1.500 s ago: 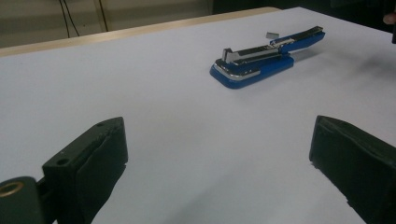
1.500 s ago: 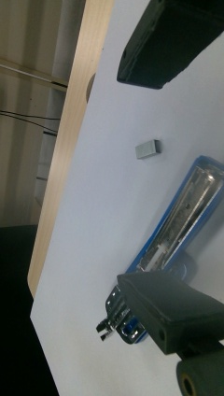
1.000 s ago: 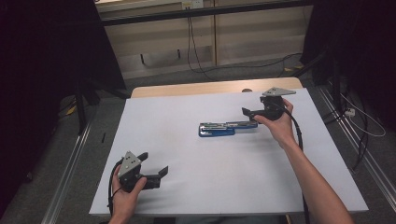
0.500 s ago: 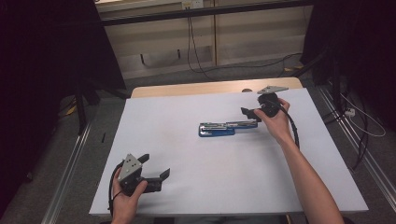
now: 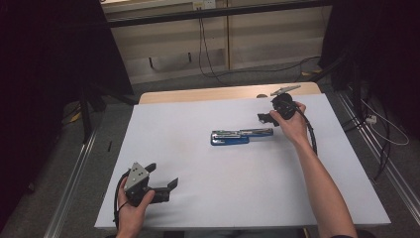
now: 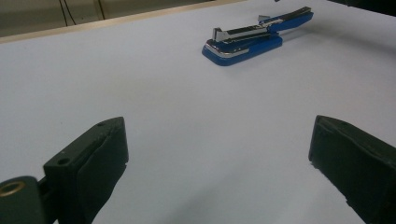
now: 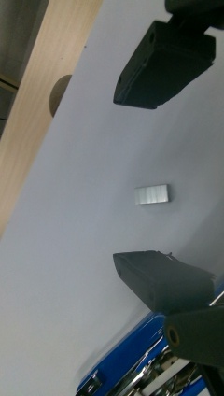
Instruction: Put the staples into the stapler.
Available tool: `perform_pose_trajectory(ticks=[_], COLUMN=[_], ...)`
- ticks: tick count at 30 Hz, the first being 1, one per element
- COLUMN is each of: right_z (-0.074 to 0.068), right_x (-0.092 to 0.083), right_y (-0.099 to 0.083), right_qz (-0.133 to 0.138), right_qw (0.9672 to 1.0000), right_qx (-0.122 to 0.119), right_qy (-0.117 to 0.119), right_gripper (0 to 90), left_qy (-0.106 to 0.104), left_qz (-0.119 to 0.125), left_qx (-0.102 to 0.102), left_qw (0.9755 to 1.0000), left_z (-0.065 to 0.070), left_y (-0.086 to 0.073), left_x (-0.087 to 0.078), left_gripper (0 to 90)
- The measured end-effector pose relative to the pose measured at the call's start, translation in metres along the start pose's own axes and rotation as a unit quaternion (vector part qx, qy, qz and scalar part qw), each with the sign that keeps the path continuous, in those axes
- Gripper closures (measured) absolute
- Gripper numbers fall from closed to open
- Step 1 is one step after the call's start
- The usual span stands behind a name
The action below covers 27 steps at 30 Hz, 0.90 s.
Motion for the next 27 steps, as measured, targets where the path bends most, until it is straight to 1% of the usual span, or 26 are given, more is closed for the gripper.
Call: perform_pose_trajectory(ticks=[1,3,4,6,8,9,10,11,12,13,15,16,18,19,21,22,23,24,25,26,27], right_z=[0.001,0.003,0.004,0.004,0.005,0.005,0.005,0.004,0.003,0.003,0.002,0.002,0.002,0.002,0.002,0.002,0.002,0.002,0.003,0.003,0.004], right_x=[0.001,0.005,0.005,0.007,0.01,0.011,0.013,0.014,0.015,0.015,0.018,0.019,0.02,0.02,0.021,0.022,0.023,0.024,0.025,0.027,0.028], right_y=[-0.001,-0.004,-0.004,-0.001,-0.001,0.0,0.0,0.001,0.003,0.005,0.005,0.005,0.006,0.006,0.004,0.003,0.003,0.002,0.0,-0.001,-0.002], right_qz=[-0.007,-0.045,-0.05,-0.049,-0.06,-0.064,-0.073,-0.078,-0.078,-0.076,-0.093,-0.098,-0.1,-0.099,-0.107,-0.111,-0.115,-0.12,-0.125,-0.127,-0.131], right_qw=[1.0,0.999,0.9987,0.9987,0.9982,0.9979,0.9973,0.9968,0.9968,0.997,0.9956,0.9951,0.9949,0.995,0.9942,0.9937,0.9933,0.9927,0.9921,0.9918,0.9912], right_qx=[-0.003,0.002,0.004,0.01,0.005,0.006,0.001,-0.008,-0.012,-0.01,-0.012,-0.013,-0.011,-0.011,-0.01,-0.012,-0.013,-0.01,-0.01,-0.015,-0.014], right_qy=[-0.003,0.005,0.003,0.004,-0.001,-0.005,-0.009,-0.016,-0.014,-0.01,-0.005,-0.007,0.0,0.0,0.003,0.001,0.005,0.008,0.006,0.004,0.004], right_gripper=[20.3,20.4,20.7,22.0,18.7,19.8,22.1,21.8,20.8,20.6,19.3,21.3,29.2,33.6,37.0,41.2,45.0,46.2,47.1,47.5,49.0], left_qy=[0.001,0.0,0.0,-0.002,-0.006,-0.009,-0.009,-0.009,-0.01,-0.009,-0.008,-0.007,-0.009,-0.009,-0.01,-0.01,-0.011,-0.011,-0.011,-0.011,-0.013], left_qz=[0.001,0.002,0.003,0.002,-0.001,-0.004,-0.006,-0.007,-0.007,-0.008,-0.008,-0.007,-0.006,-0.006,-0.009,-0.008,-0.008,-0.008,-0.009,-0.009,-0.01], left_qx=[-0.001,-0.002,-0.001,-0.002,0.002,0.003,0.005,0.004,0.003,0.006,0.004,0.001,0.001,0.0,0.001,-0.002,-0.001,0.0,-0.001,0.0,0.001], left_qw=[1.0,1.0,1.0,1.0,1.0,0.9999,0.9999,0.9999,0.9999,0.9999,0.9999,0.9999,0.9999,0.9999,0.9999,0.9999,0.9999,0.9999,0.9999,0.9999,0.9999], left_z=[0.0,0.0,0.0,0.0,-0.001,0.0,-0.001,-0.001,-0.001,-0.002,-0.002,-0.002,-0.002,-0.002,-0.002,-0.002,-0.002,-0.002,-0.002,-0.001,-0.001], left_y=[0.0,0.001,0.001,0.001,0.0,-0.001,-0.002,-0.002,-0.002,-0.002,-0.002,-0.002,-0.002,-0.002,-0.003,-0.003,-0.002,-0.002,-0.002,-0.002,-0.002], left_x=[0.0,0.0,0.001,0.0,0.001,0.002,0.002,0.002,0.001,0.001,0.0,0.0,0.0,0.001,0.002,0.002,0.003,0.003,0.003,0.003,0.003], left_gripper=[4.8,4.8,4.8,4.8,4.8,4.8,4.8,4.8,4.8,4.8,4.8,4.8,4.8,4.8,4.8,4.8,4.8,4.8,4.8,4.8,4.8])
Point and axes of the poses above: each handheld gripper's, and its own axes: x roughly forward along the jaws, y roughly out of its top, z roughly to its right, the point moved 6 cm from there along x, roughly forward along the jaws, and after that the axes turned 14 degrees about x, right-handed, at the moved point
